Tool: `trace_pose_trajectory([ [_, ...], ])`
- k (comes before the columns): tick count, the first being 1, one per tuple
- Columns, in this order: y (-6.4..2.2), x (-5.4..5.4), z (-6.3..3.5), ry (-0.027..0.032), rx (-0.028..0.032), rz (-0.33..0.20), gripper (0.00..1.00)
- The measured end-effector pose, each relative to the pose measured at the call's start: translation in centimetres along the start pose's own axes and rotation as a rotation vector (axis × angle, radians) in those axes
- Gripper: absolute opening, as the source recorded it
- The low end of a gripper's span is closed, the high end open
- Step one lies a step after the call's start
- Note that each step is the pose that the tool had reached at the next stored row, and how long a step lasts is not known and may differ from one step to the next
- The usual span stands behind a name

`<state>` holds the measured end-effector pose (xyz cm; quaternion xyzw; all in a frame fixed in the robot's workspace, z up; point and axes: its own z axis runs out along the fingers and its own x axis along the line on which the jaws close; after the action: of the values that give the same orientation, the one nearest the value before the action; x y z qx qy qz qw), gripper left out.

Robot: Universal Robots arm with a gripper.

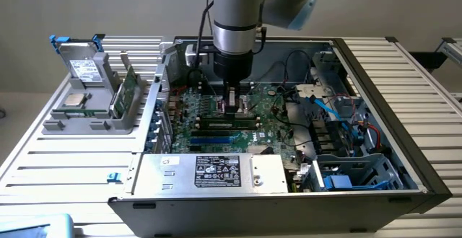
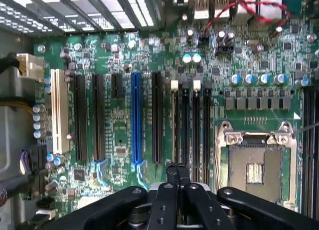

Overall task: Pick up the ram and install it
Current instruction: 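Press down the ram until it locks into place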

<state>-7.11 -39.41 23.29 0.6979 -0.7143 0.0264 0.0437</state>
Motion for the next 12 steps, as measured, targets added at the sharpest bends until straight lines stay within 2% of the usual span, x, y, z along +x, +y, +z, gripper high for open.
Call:
trace_pose_trajectory([
  [5,0.84,0.01,0.11,-0.0002,0.0004,0.000,0.11],
  [12,1.03,-0.01,0.51,0.0005,0.0001,0.000,0.11],
])
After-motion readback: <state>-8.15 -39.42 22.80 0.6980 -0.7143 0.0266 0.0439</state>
